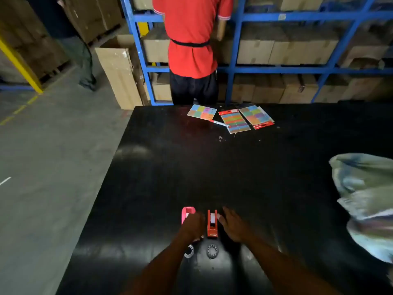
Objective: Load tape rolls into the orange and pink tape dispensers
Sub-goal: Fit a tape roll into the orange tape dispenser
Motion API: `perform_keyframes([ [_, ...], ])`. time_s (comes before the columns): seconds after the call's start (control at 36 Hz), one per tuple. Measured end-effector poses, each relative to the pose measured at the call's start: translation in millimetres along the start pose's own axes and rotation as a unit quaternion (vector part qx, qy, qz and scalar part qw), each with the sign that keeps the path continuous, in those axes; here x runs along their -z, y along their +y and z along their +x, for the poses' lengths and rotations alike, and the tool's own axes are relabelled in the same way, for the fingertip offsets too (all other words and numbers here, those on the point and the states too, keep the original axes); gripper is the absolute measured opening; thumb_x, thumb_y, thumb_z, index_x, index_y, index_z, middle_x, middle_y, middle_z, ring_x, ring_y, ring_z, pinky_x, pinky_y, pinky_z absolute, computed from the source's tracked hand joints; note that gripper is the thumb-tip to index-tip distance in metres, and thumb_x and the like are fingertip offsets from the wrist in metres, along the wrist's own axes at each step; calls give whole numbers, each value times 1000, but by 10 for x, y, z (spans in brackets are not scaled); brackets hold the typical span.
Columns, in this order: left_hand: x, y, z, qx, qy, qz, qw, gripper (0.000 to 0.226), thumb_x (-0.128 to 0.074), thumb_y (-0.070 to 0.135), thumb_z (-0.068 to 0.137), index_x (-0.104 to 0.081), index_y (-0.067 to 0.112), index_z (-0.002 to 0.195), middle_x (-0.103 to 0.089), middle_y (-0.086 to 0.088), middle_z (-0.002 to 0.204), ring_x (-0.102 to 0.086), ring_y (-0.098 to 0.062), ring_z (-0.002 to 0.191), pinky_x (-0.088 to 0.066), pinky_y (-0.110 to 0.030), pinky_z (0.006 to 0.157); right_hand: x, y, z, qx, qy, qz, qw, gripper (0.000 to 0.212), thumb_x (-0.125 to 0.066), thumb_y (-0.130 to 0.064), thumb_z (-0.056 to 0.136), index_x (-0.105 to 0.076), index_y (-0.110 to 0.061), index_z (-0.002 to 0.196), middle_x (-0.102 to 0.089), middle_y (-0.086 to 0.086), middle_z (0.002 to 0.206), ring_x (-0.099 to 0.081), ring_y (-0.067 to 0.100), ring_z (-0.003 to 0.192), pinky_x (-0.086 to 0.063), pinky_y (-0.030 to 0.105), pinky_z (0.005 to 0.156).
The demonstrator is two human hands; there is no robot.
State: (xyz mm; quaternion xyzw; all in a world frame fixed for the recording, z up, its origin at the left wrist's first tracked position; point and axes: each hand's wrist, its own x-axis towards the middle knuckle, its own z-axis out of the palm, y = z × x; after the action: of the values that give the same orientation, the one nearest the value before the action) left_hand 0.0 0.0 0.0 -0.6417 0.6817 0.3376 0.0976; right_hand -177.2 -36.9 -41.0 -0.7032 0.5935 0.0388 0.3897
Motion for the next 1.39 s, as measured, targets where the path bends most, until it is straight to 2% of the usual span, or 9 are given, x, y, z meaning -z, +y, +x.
perform_keyframes([
  [0.11,24,150,-5,56,3,-157,986,30,-61,7,89,-63,-4,116,-71,-14,99,-71,-32,96,-56,-32,78,-77,2,62,-18,13,20,1000,64,-27,-51,103,-19,-15,155,-22,12,161,-23,26,146,-19,37,117],
  [0.19,-26,207,13,109,32,-336,935,35,-41,18,102,-52,2,132,-61,5,81,-64,5,56,-51,-11,52,-168,6,104,-9,8,44,999,64,-24,-55,101,-23,-19,153,-26,9,159,-27,25,145,-22,37,116],
  [0.33,-145,207,117,55,49,-340,937,27,-48,21,97,-60,8,117,-70,-24,92,-69,-32,82,-58,-45,78,-290,-20,121,15,1,92,996,56,-22,-57,100,-33,-28,146,-38,9,149,-40,24,136,-30,34,110],
  [0.5,-244,131,182,52,73,-376,922,23,-41,27,102,-57,15,112,-65,-2,65,-65,-21,56,-54,-29,53,-324,-19,134,21,52,169,984,59,-24,-70,93,-43,-33,136,-51,-2,136,-51,16,123,-38,38,106],
  [0.69,-242,50,213,13,83,-418,905,28,-43,37,101,-51,15,115,-71,-28,83,-69,-30,58,-44,-17,39,-127,-156,-15,34,54,228,972,41,-34,-54,100,-42,-33,134,-60,-7,122,-60,11,105,-43,28,88],
  [0.81,-183,70,162,-9,79,-448,890,39,-49,42,98,-47,13,123,-66,-10,72,-63,-21,52,-47,-20,42,-64,-213,-132,53,56,248,966,50,-31,-53,101,-29,-34,147,-52,-12,121,-53,7,108,-39,27,96],
  [0.97,-128,133,21,-27,70,-450,890,34,-46,40,100,-42,25,130,-59,-3,59,-59,-14,49,-51,-25,53,-70,-177,-222,67,74,246,964,42,-28,-66,95,-37,-44,130,-68,-5,109,-67,10,97,-50,38,94],
  [1.14,-20,90,-131,-13,81,-437,896,36,-40,26,104,-34,14,138,-55,-4,57,-56,-4,41,-49,-19,50,136,-172,-405,56,126,269,953,16,-35,-39,104,-41,-34,118,-62,-11,98,-62,5,89,-45,18,76],
  [1.39,-45,115,17,48,125,-353,926,45,-62,33,91,-36,17,124,-64,-15,82,-62,-27,56,-57,-38,51,235,-27,-477,57,145,270,950,27,-39,-43,102,-45,-29,125,-64,-5,110,-62,12,101,-40,27,86],
])
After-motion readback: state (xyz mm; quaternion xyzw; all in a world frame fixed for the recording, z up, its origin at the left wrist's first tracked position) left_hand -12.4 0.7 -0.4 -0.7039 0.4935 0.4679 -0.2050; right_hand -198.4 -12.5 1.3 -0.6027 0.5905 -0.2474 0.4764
